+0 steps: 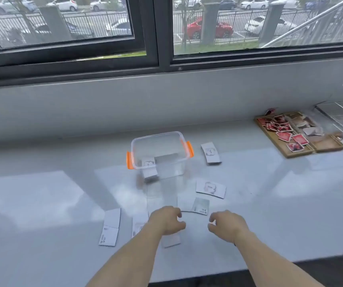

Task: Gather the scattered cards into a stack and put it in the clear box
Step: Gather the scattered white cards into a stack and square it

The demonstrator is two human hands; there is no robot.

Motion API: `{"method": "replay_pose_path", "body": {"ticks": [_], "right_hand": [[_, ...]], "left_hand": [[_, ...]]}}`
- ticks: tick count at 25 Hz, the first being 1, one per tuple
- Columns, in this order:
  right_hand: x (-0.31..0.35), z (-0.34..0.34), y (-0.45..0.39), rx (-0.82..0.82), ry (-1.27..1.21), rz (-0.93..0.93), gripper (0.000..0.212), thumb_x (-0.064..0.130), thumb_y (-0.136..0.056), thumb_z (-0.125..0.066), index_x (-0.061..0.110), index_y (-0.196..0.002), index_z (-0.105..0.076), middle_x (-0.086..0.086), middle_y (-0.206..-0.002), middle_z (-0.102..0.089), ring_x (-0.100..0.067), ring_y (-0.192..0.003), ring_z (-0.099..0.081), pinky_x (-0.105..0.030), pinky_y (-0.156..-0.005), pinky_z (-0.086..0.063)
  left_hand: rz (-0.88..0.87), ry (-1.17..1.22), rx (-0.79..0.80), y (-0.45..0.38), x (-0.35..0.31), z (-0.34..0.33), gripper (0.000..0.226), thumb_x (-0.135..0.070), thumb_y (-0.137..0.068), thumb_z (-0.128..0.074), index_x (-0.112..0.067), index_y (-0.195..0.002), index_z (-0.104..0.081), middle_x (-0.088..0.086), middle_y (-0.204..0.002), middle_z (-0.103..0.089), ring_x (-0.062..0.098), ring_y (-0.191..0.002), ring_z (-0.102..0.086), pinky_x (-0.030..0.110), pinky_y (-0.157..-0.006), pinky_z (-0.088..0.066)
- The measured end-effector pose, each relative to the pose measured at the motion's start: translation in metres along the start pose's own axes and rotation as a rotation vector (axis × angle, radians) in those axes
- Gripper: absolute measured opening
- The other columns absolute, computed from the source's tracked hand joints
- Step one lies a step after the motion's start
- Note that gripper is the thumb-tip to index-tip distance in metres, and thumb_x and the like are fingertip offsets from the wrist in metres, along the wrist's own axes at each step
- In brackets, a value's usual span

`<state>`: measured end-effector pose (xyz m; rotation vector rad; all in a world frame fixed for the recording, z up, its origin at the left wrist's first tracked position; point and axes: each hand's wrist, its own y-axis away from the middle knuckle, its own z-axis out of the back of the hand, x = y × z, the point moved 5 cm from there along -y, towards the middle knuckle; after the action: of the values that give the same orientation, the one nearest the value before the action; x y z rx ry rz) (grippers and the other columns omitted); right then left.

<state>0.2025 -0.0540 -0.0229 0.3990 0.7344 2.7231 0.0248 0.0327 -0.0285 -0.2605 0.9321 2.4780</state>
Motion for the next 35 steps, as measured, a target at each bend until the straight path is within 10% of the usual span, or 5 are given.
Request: {"method": "replay_pose_path", "body": {"ticks": [19,35], "right_hand": [[-0.046,0.034,-0.122,-0.106,0.139,0.113,0.042,0.030,-0.093,-0.049,0.024,-0.133,-0.037,-0.003,-0.132,-0.041,-0.026,-0.113,-0.042,-0.036,-0.082,-0.040],[-0.045,0.022,-0.112,0.171,-0.525,0.262,0.034,0.014,-0.097,-0.044,0.034,-0.121,-0.059,0.002,-0.118,-0.066,-0.016,-0.108,-0.058,-0.033,-0.092,-0.047]], "left_hand": [[0.055,-0.130,-0.128,-0.085,-0.033,0.005,0.061,-0.031,-0.074,-0.071,-0.025,-0.129,-0.046,0.003,-0.126,-0.044,0.025,-0.118,-0.043,0.038,-0.096,-0.039],[-0.006,0.118,-0.389,-0.066,-0.037,-0.019,0.033,-0.005,-0.087,-0.055,-0.021,-0.114,-0.046,0.001,-0.132,-0.033,0.023,-0.104,-0.046,0.036,-0.064,-0.047]]}}
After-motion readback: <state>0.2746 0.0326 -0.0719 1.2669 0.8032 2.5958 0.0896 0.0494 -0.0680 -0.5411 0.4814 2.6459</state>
